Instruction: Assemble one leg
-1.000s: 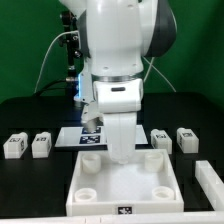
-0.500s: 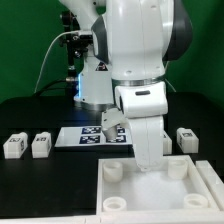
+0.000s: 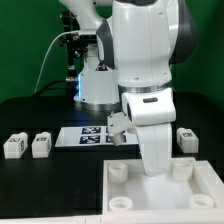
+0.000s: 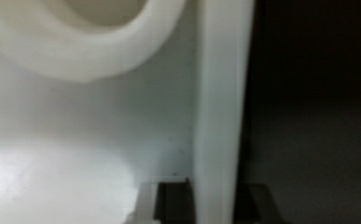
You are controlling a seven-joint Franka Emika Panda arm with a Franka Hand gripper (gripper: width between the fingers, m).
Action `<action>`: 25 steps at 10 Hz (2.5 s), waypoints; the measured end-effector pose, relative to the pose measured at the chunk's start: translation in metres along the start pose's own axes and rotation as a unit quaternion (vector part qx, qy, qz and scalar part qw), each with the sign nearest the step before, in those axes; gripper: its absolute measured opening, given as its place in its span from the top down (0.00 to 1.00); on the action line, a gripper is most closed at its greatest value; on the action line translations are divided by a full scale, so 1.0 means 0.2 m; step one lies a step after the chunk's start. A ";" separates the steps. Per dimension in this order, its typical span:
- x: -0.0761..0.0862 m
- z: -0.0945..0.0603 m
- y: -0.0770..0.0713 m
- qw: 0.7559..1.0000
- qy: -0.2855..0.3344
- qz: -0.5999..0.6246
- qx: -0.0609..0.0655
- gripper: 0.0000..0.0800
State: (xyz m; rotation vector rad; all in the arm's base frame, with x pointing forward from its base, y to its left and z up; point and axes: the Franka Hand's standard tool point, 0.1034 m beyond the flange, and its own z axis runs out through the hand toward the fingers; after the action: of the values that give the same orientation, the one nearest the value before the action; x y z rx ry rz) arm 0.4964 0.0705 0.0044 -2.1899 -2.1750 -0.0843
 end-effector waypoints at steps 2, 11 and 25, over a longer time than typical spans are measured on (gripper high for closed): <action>0.00 0.00 0.00 1.000 0.000 0.001 0.000 0.92; -0.01 0.00 0.00 1.000 0.000 0.003 0.000 0.19; 0.36 -0.28 -0.07 0.893 0.017 0.450 -0.029 0.19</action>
Offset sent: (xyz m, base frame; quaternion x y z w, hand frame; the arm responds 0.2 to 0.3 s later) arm 0.0000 0.0000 0.0000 0.0000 0.0000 0.0000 1.0000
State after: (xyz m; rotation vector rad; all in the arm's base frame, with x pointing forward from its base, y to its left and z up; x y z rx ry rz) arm 0.4820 0.1389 0.0655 -2.9320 -0.9527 -0.1393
